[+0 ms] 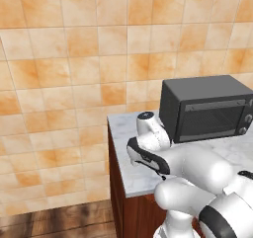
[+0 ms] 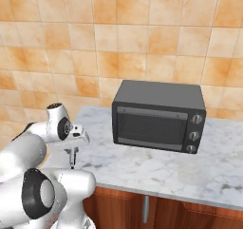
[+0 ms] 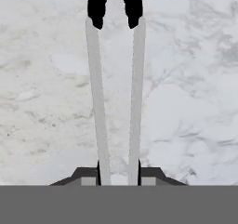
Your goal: Pick up the tongs from the counter and place them near the plate next to the oven.
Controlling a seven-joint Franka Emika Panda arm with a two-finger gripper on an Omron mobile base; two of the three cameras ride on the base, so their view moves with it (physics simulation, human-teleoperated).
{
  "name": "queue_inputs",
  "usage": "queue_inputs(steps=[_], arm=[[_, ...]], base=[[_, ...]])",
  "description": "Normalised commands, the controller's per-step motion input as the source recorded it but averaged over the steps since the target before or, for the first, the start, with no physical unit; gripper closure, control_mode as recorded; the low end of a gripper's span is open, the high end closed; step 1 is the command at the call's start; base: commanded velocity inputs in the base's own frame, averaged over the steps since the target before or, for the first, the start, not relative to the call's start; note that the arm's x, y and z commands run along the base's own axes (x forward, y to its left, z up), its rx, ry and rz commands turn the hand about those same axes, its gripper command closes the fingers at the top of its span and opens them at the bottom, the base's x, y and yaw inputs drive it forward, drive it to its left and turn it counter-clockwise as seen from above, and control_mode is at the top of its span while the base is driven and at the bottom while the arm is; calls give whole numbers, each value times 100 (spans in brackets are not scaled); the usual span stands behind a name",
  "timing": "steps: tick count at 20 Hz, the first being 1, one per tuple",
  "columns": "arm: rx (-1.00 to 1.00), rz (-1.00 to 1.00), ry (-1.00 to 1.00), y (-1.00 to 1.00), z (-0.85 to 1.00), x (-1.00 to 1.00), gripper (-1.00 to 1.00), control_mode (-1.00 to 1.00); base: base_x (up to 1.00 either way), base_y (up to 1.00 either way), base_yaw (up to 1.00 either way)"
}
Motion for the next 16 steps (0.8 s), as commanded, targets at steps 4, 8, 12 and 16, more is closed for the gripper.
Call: queue_inputs(steps=[4, 8, 12, 16], arm=[[0, 0, -24, -47, 96, -3, 100, -100], [0, 1, -18, -25, 98, 0, 100, -100], [0, 3, -13, -10, 97, 0, 100, -100], [0, 6, -9, -3, 99, 4, 100, -100]], base=[[0, 0, 0], [0, 0, 0], [0, 0, 0], [0, 0, 0]])
